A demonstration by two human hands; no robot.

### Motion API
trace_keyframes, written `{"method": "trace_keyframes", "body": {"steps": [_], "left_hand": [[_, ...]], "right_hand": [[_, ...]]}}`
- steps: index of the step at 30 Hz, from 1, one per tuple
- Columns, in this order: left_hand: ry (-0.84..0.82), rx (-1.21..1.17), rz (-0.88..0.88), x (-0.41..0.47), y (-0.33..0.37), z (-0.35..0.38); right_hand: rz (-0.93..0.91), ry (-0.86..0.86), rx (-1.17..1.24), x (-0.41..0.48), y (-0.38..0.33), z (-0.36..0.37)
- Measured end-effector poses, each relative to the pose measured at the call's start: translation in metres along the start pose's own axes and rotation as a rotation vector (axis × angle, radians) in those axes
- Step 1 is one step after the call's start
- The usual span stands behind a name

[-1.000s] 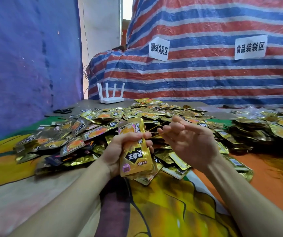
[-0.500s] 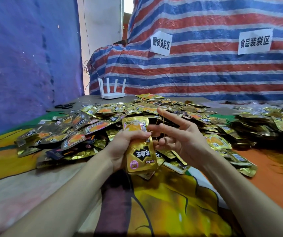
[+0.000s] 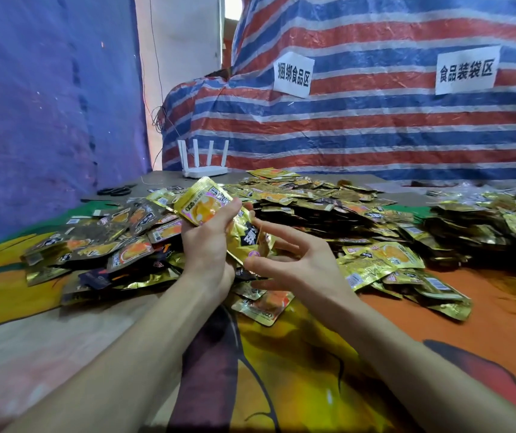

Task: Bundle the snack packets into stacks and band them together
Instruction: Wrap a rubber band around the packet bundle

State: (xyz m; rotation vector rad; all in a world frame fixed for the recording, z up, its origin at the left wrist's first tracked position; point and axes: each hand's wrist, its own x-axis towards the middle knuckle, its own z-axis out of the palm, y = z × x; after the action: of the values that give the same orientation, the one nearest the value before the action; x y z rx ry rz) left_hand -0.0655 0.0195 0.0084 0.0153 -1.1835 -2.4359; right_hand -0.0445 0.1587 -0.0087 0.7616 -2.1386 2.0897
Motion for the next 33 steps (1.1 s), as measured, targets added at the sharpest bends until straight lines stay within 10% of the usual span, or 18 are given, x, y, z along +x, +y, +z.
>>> {"method": "trace_keyframes", "body": {"steps": [6,16,33], "left_hand": [[-0.093,-0.126,-0.282,-0.003,-0.010,-0.001],[-0.283,-0.034,-0.220,-0.002,-0.014,0.001],[-0.292,-0.124,-0.325,0.000,-0.009,-0.001]], "right_hand": [[-0.166,0.045,-0.068,0.001,0.010,0.017],[-0.322,0.189,-0.143,0.007,0.015,0.016],[-0.052,0.015,0.099,0.013,0.019,-0.002]]}}
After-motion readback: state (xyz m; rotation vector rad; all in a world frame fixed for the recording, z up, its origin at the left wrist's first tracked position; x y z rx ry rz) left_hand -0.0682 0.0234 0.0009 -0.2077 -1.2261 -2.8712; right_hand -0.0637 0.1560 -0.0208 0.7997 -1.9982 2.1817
